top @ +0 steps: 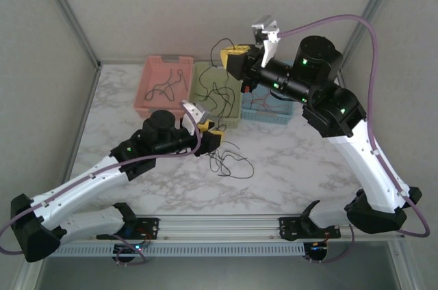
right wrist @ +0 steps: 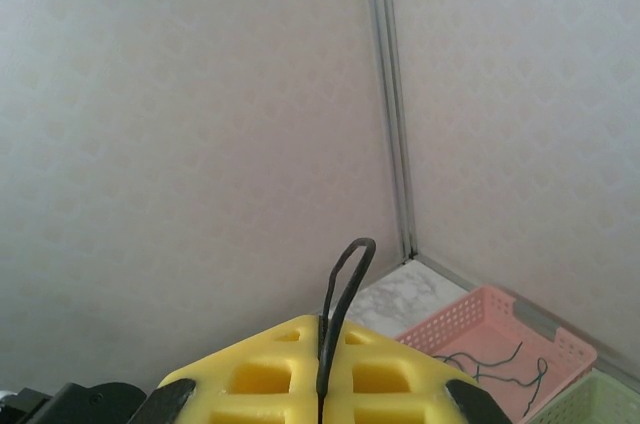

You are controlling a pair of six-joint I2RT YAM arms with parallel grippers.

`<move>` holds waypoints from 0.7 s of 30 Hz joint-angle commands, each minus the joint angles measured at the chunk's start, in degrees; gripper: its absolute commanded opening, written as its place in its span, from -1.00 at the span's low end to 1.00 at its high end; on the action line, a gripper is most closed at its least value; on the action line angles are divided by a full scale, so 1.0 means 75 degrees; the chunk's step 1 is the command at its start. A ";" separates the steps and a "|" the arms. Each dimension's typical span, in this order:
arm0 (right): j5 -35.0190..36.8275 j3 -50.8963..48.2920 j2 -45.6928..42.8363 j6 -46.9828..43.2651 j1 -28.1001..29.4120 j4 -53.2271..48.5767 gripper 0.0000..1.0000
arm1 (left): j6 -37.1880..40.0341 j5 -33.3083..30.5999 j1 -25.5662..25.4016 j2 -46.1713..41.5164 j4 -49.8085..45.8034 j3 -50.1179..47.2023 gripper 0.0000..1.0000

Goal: Untangle the cables

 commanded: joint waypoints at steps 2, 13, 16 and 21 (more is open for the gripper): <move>0.0108 -0.0050 -0.0265 -0.0023 -0.0013 0.0398 -1.00 | 0.0046 0.0050 -0.0045 -0.0165 0.0082 -0.0287 0.12; 0.0266 0.0320 -0.0230 0.0057 -0.0016 0.1012 -1.00 | -0.0585 0.0108 -0.0045 -0.0439 0.1164 -0.1324 0.37; 0.0417 0.0205 -0.0309 0.0063 -0.0015 0.1143 -1.00 | -0.0583 0.0080 -0.0045 -0.0445 0.1265 -0.1448 0.35; 0.0248 0.0318 -0.0297 0.0222 -0.0016 0.1243 -1.00 | -0.0618 -0.0053 -0.0046 -0.0332 0.1459 -0.1574 0.34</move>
